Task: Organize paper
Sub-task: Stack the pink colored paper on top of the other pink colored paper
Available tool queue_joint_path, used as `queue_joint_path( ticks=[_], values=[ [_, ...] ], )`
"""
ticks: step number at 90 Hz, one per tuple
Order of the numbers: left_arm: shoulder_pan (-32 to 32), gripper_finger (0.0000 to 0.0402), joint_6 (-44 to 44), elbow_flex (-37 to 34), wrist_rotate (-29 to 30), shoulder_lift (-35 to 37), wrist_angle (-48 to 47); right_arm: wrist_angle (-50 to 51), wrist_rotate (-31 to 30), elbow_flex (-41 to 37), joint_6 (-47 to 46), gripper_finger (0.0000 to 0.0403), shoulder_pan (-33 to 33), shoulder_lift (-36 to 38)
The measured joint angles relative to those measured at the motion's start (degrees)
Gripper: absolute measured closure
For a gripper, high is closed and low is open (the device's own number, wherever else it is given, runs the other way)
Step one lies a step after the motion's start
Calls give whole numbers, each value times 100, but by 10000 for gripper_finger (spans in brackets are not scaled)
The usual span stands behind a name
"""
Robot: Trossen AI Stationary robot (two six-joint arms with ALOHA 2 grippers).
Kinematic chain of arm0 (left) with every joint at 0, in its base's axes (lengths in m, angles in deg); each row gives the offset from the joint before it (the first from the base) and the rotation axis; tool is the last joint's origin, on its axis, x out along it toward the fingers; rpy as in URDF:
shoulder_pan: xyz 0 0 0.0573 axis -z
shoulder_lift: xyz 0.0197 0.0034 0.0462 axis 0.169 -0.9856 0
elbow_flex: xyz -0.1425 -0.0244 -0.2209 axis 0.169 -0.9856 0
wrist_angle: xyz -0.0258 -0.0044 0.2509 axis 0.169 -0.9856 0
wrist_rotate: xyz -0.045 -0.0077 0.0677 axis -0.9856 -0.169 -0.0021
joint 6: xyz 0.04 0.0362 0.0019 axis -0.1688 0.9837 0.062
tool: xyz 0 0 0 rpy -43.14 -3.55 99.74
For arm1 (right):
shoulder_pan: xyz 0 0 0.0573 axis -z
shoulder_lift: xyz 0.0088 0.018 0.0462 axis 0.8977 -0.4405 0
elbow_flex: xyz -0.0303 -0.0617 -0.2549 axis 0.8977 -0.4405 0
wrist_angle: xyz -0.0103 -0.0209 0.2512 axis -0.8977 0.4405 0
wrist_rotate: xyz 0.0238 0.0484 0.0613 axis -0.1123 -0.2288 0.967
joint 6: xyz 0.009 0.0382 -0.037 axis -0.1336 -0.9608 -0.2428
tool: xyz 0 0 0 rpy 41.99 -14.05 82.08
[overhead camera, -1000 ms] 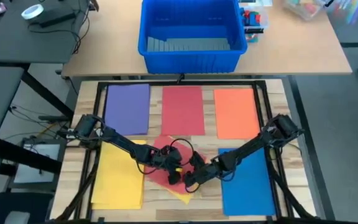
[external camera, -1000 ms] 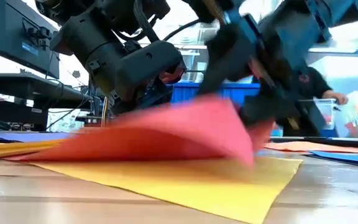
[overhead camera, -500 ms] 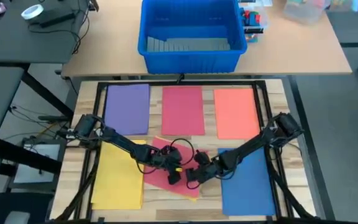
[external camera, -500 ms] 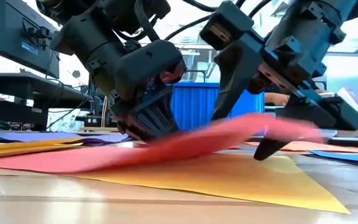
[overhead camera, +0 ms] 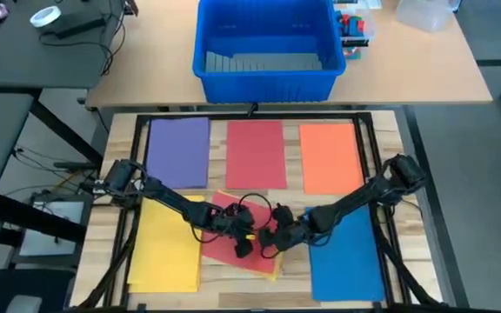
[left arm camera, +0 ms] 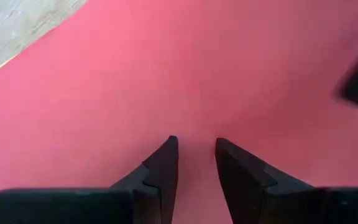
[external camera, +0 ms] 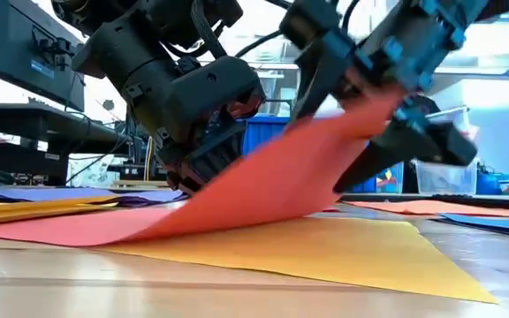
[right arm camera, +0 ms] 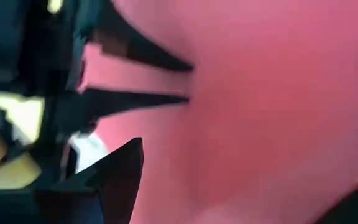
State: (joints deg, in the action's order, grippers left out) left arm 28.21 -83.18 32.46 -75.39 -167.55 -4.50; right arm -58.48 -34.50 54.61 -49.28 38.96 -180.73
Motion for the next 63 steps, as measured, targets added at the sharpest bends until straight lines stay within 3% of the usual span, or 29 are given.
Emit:
queue_joint_path(
  ticks=[15, 33, 40, 52, 63],
  values=[
    [-16, 308, 0, 0, -5, 3, -3, -300, 256, 7, 242, 188, 70, -243],
    [-108, 309, 459, -13, -218, 391, -182, 223, 562, 2, 1355, 378, 85, -49],
    [-160, 309, 730, 3, -233, 797, -510, 658, 792, 4, 1792, 390, 153, 277],
    [-317, 309, 1202, 304, -239, 1739, -1876, 1360, 940, 4, 2909, 401, 497, 1086],
    [-680, 309, 1622, 709, -247, 2623, -3369, 2100, 1186, 15, 4422, 402, 1274, 1928]
  ],
)
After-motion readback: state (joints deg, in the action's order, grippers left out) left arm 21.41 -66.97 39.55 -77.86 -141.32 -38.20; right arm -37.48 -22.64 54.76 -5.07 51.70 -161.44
